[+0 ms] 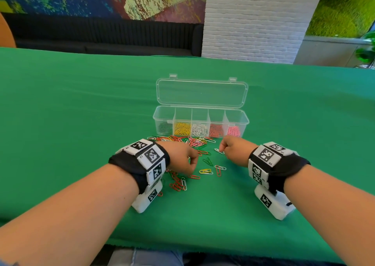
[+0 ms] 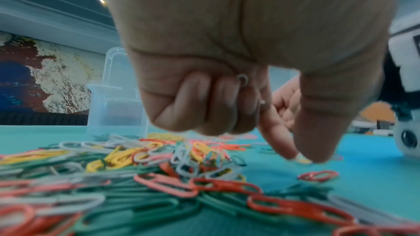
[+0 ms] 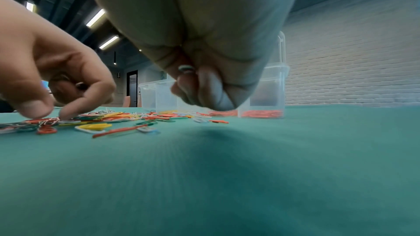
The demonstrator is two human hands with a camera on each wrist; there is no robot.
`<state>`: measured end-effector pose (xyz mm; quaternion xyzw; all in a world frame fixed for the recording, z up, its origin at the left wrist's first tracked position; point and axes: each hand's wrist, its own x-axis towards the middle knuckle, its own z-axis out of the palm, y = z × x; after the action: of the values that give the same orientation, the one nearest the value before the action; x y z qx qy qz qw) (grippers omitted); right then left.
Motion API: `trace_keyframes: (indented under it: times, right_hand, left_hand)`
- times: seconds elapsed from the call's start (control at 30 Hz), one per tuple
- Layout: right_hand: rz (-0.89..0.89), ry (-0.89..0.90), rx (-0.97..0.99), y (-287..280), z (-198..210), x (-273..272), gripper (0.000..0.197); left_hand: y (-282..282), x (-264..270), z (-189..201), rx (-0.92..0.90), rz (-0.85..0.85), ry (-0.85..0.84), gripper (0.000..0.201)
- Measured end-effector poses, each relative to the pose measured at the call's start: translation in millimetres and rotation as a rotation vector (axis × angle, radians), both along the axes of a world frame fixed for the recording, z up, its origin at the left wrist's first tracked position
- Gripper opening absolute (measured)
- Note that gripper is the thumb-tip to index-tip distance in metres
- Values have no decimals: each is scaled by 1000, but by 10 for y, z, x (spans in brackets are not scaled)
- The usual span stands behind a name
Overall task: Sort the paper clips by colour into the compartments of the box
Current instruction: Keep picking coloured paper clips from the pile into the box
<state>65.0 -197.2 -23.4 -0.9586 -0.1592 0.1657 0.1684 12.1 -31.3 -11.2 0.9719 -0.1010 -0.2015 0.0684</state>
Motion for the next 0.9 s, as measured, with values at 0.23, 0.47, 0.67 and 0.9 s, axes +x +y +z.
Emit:
trace_keyframes:
  times: [0.23, 0.47, 0.67, 0.9]
  right_hand:
    - [113, -19, -190, -14, -40, -18, 16]
    - [184, 10, -207, -36, -37, -15, 7]
    - [153, 44, -222, -19, -56, -10, 18]
    - [67, -15, -171, -5, -57, 0, 21]
  left_hand:
    - [96, -132, -32, -28, -57, 82, 19]
    - [138, -148, -76, -71, -104, 73, 15]
    - [144, -140, -95, -61, -104, 117, 8]
    - [120, -109, -88, 12, -143, 132, 7]
